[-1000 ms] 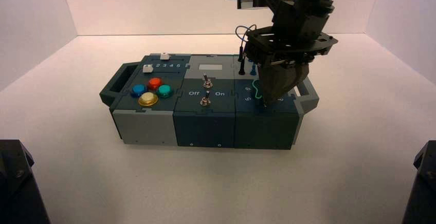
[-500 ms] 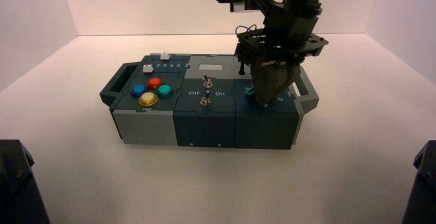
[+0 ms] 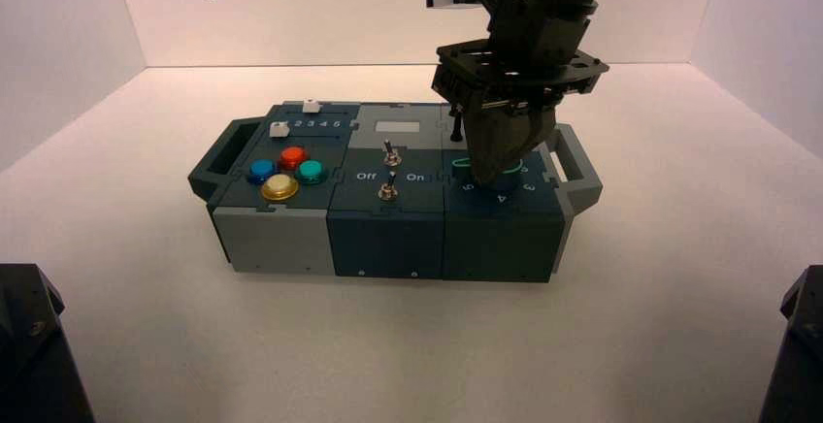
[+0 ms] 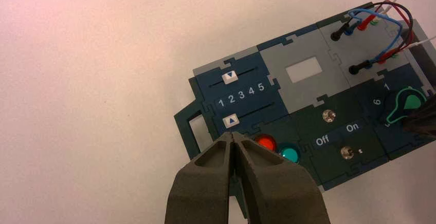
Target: Turn the knob to position 6.
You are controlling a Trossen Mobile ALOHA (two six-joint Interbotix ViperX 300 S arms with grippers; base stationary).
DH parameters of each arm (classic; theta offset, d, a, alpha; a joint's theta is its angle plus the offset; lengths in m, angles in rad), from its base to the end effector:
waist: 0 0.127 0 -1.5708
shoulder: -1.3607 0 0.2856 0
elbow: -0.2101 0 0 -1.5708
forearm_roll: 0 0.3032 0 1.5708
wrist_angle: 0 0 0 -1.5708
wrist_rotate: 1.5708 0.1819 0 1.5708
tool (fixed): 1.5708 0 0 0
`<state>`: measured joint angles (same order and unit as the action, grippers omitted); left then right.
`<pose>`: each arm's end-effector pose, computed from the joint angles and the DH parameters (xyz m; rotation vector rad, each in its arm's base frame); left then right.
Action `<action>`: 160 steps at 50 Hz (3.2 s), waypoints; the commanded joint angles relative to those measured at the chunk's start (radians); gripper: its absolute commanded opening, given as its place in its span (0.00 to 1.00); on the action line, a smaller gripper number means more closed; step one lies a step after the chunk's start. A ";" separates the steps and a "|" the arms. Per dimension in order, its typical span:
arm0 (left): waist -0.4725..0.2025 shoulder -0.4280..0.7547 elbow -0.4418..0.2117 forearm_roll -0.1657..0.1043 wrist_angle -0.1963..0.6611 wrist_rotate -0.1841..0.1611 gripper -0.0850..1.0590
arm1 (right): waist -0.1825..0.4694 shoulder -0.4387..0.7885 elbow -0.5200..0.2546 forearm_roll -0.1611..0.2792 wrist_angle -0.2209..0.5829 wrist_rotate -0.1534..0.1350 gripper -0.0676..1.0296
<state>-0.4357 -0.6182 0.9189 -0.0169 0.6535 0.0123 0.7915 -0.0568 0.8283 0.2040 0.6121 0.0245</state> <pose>0.2544 -0.1205 0.1510 0.2020 0.9401 -0.4109 0.1932 0.2257 0.0207 -0.3155 1.3929 0.6213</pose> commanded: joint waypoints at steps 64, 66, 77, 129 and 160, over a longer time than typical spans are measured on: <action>0.000 -0.003 -0.029 0.005 0.000 0.008 0.05 | -0.005 0.049 -0.106 -0.020 -0.003 -0.005 0.04; 0.000 -0.003 -0.029 0.005 0.000 0.008 0.05 | -0.005 0.051 -0.110 -0.020 -0.003 -0.005 0.04; 0.000 -0.005 -0.028 0.005 0.000 0.011 0.05 | -0.003 0.066 -0.127 -0.023 -0.003 -0.003 0.04; 0.000 -0.005 -0.029 0.005 0.006 0.020 0.05 | -0.026 0.072 -0.138 -0.037 -0.003 -0.003 0.04; 0.003 -0.005 -0.017 0.020 0.025 0.020 0.05 | -0.008 -0.089 -0.071 -0.018 0.089 0.002 0.04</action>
<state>-0.4341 -0.6167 0.9189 -0.0046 0.6796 0.0261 0.7793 -0.0982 0.7532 0.1825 0.6934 0.0215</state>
